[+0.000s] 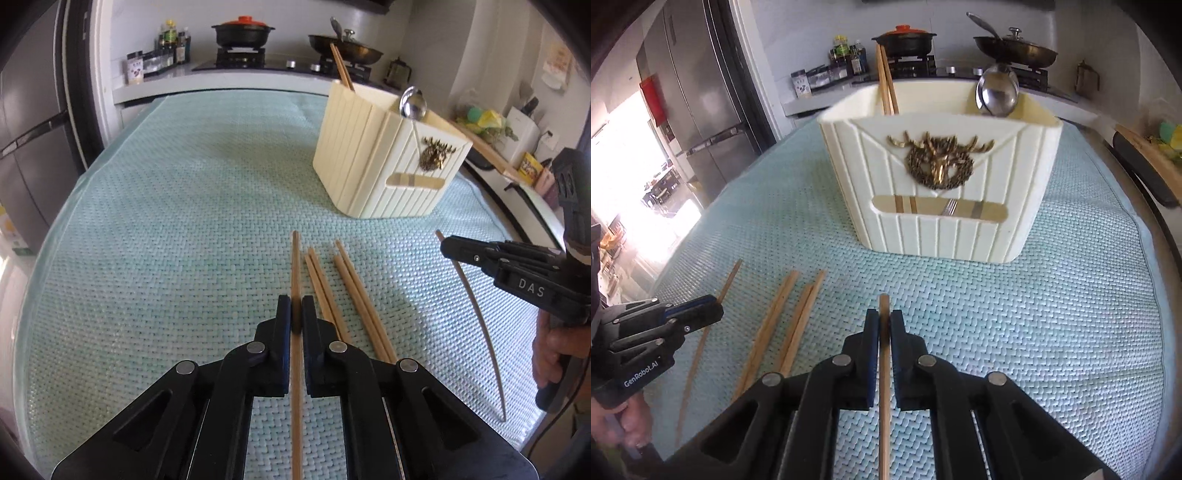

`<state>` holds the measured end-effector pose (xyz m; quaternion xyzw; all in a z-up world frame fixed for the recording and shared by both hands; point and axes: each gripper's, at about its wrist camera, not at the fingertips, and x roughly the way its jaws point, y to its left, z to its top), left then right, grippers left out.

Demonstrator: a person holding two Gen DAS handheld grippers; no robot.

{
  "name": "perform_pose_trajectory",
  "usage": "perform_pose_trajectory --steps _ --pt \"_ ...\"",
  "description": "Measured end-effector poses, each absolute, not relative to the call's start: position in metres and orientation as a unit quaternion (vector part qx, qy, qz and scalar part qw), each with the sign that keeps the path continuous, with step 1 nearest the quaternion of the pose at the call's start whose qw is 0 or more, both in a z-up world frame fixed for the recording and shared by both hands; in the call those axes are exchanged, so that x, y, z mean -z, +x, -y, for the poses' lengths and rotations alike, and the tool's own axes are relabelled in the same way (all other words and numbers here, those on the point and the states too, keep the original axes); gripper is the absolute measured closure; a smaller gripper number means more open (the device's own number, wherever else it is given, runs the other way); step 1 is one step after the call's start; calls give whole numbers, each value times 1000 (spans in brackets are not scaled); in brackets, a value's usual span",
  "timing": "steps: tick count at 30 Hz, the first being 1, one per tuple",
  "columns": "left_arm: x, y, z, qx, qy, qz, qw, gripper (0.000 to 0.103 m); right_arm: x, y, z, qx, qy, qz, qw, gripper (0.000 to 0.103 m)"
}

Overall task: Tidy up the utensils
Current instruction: 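Close the left tool on one chopstick while the right tool grasps another chopstick, then lift both chopsticks and carry them above the cream holder with both tools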

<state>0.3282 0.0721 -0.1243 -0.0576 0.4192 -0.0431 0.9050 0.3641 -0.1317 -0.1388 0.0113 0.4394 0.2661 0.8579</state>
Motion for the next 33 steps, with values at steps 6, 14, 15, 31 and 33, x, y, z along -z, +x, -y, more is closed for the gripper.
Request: perform_pose_trajectory --steps 6,14,15,31,33 --pt "77 302 -75 51 -70 -364 927 99 87 337 153 -281 40 -384 878 97" --pt "28 259 -79 65 -79 -293 951 99 35 291 184 -293 51 -312 902 97" --pt "25 256 -81 66 -80 -286 953 99 30 284 185 -294 50 -304 905 97" --pt "-18 236 -80 84 -91 -226 966 99 -18 248 207 -285 36 -230 930 97" --pt "-22 238 -80 87 -94 -221 967 100 -23 247 209 -280 35 -222 933 97"
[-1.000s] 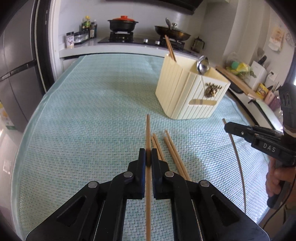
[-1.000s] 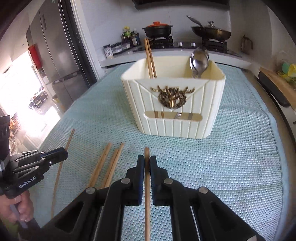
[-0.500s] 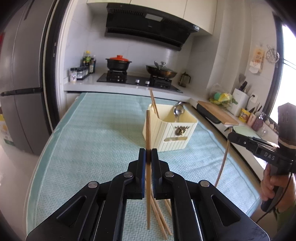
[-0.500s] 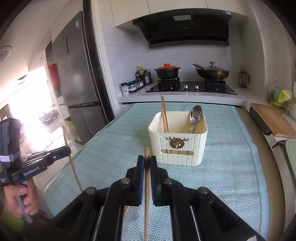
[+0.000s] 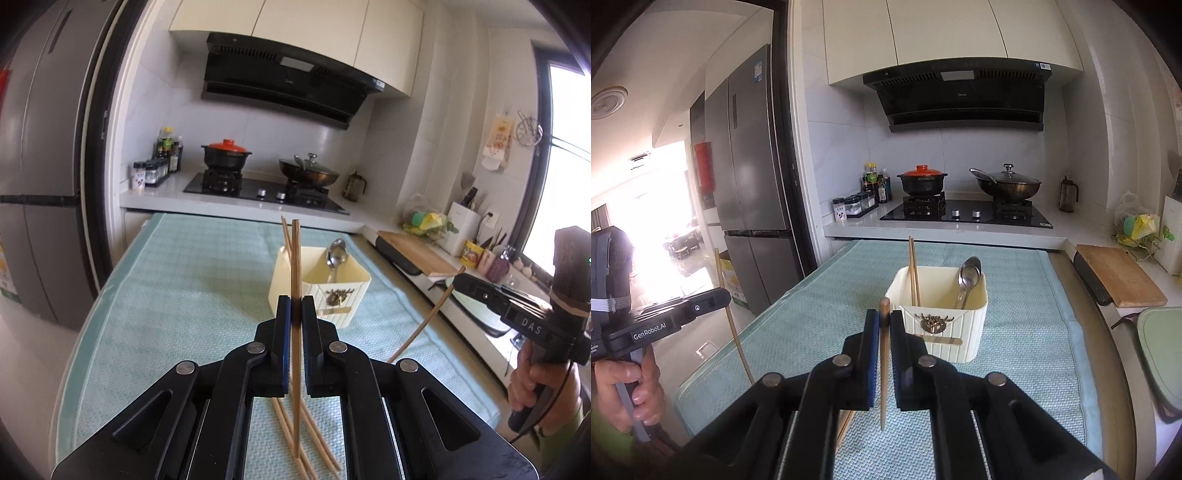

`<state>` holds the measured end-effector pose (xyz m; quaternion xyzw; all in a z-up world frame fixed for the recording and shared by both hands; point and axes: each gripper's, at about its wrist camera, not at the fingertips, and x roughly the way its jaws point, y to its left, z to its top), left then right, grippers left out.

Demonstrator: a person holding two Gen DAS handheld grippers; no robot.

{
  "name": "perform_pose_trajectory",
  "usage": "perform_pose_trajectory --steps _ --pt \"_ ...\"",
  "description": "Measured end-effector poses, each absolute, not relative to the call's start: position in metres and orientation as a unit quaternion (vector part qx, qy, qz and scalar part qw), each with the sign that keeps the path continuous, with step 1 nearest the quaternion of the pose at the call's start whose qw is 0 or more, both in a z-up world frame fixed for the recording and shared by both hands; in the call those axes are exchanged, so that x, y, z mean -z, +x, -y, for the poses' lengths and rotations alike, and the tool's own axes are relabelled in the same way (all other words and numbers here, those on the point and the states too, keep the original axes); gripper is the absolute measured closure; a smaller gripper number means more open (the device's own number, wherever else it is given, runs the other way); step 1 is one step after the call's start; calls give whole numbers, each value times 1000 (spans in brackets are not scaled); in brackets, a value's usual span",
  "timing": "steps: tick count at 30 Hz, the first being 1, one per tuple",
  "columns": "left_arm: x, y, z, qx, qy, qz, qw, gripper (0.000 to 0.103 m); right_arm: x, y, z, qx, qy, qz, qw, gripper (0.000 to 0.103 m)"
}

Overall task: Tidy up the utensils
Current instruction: 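Lift both chopsticks and carry them above the cream holder with both tools, then open both tools to drop the chopsticks into the holder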

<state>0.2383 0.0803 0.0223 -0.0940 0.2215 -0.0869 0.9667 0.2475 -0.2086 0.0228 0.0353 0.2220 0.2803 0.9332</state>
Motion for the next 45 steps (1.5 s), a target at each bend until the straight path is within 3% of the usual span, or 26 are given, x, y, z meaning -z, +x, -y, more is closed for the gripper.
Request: perform_pose_trajectory --steps 14,28,34,45 --pt "-61 293 -74 111 -97 -212 966 100 -61 267 219 -260 22 -186 947 97" --pt "-122 405 -47 108 -89 -161 977 100 -129 363 212 -216 9 -129 968 97" --pt "-93 462 -25 104 -96 -195 971 100 -104 415 197 -212 5 -183 960 97" --pt "-6 537 12 90 -79 -292 949 100 -7 495 183 -189 -19 -322 927 97"
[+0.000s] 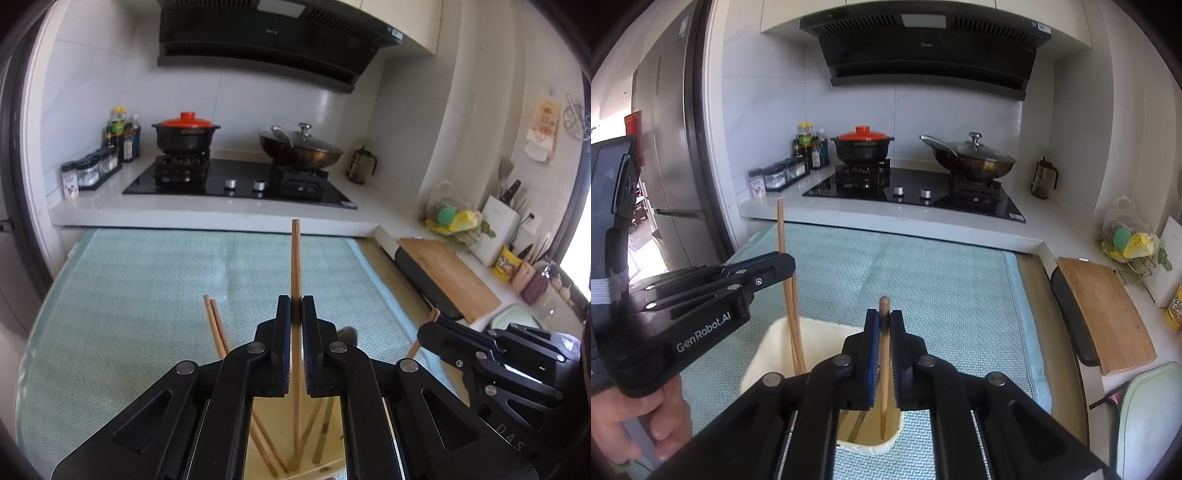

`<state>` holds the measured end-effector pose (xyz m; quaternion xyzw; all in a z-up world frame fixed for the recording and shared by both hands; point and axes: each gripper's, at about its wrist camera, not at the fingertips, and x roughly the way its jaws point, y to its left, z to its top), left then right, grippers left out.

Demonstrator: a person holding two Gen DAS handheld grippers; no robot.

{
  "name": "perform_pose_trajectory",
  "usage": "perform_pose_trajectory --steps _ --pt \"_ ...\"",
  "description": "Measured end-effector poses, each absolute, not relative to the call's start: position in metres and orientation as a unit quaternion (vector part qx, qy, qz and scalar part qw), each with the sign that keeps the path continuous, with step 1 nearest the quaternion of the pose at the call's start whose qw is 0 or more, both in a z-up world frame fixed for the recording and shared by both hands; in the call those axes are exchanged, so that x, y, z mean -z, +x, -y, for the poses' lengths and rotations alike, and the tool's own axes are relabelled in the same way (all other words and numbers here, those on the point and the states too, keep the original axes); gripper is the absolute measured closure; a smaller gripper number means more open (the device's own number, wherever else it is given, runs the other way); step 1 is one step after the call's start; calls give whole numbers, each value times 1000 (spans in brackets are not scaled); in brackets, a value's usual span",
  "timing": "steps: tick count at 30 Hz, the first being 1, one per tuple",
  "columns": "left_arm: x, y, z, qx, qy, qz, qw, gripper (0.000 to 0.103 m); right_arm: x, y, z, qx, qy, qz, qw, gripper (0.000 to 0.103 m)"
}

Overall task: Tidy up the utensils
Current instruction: 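Open both tools to drop the chopsticks into the holder, then move both tools back over the remaining chopsticks on the mat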

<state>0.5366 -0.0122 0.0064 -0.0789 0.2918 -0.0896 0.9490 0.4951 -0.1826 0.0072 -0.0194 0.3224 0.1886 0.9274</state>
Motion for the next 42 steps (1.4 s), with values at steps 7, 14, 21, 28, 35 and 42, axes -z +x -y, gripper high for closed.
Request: perform_pose_trajectory --steps 7,14,21,28,35,42 --pt "8 557 24 89 -61 -327 939 96 15 522 192 -172 11 -361 916 96" --pt "-32 506 -10 84 -73 -306 945 56 -27 484 224 -171 57 -315 932 82" --pt "-87 375 -59 71 27 -287 955 17 -65 380 256 -206 50 -247 946 59" --pt "-66 256 -98 35 77 -313 946 5 -27 283 273 -183 4 -240 953 58" --pt "35 203 -89 17 -24 -334 942 5 58 214 258 -157 2 -285 946 58" --pt "109 197 -65 15 -85 -375 923 5 121 178 228 -172 -13 -343 923 58"
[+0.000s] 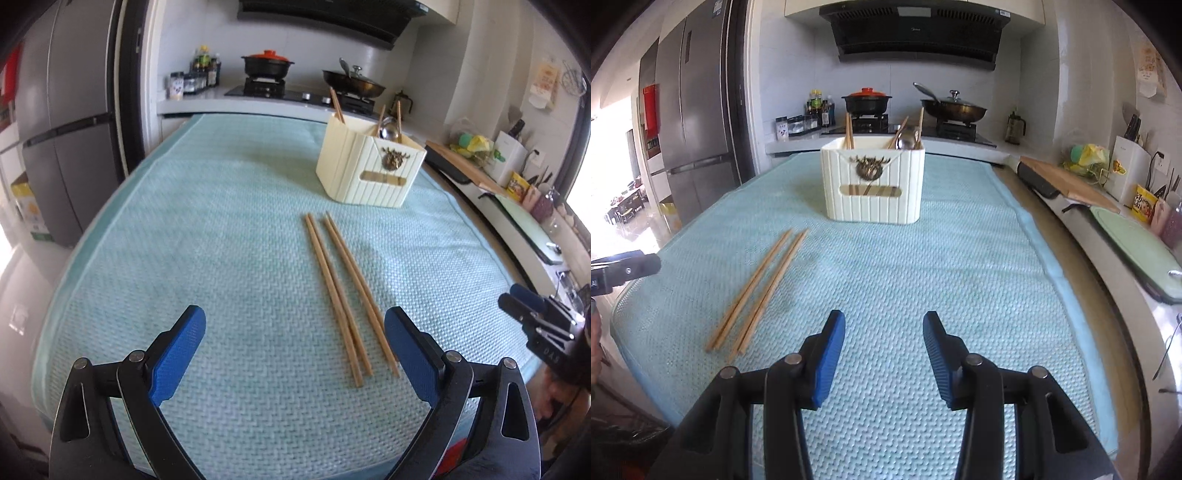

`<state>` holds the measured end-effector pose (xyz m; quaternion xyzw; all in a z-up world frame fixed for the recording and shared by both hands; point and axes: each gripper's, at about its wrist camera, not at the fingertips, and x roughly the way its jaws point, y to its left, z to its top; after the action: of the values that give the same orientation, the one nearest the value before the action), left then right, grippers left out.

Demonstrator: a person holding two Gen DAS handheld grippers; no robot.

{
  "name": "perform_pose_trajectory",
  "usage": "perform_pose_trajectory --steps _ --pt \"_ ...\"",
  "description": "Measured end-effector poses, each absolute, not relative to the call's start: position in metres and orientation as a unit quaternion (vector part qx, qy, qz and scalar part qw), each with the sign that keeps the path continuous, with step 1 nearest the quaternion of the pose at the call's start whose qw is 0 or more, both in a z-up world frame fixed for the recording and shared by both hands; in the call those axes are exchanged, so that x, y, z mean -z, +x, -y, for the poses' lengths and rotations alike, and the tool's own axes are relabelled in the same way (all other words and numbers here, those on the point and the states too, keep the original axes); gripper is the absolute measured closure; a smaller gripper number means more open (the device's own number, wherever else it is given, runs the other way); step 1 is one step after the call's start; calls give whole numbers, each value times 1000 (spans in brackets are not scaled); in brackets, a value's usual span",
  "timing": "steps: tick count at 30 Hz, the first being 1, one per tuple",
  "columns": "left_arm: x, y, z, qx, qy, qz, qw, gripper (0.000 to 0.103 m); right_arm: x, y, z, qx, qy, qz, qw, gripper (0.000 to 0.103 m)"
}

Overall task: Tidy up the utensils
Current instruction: 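Move both tools back over the remaining chopsticks on the mat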

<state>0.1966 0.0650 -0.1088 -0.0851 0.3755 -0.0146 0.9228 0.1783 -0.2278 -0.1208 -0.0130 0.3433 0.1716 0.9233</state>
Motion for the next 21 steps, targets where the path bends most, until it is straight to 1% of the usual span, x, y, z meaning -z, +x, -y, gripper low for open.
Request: perform_pose_trajectory --steps 6,21 --pt "128 199 -56 7 -67 -396 916 5 139 170 206 -197 -25 -366 909 58" --pt "128 203 -61 -14 -53 -397 916 5 135 176 178 -230 -39 -364 902 58"
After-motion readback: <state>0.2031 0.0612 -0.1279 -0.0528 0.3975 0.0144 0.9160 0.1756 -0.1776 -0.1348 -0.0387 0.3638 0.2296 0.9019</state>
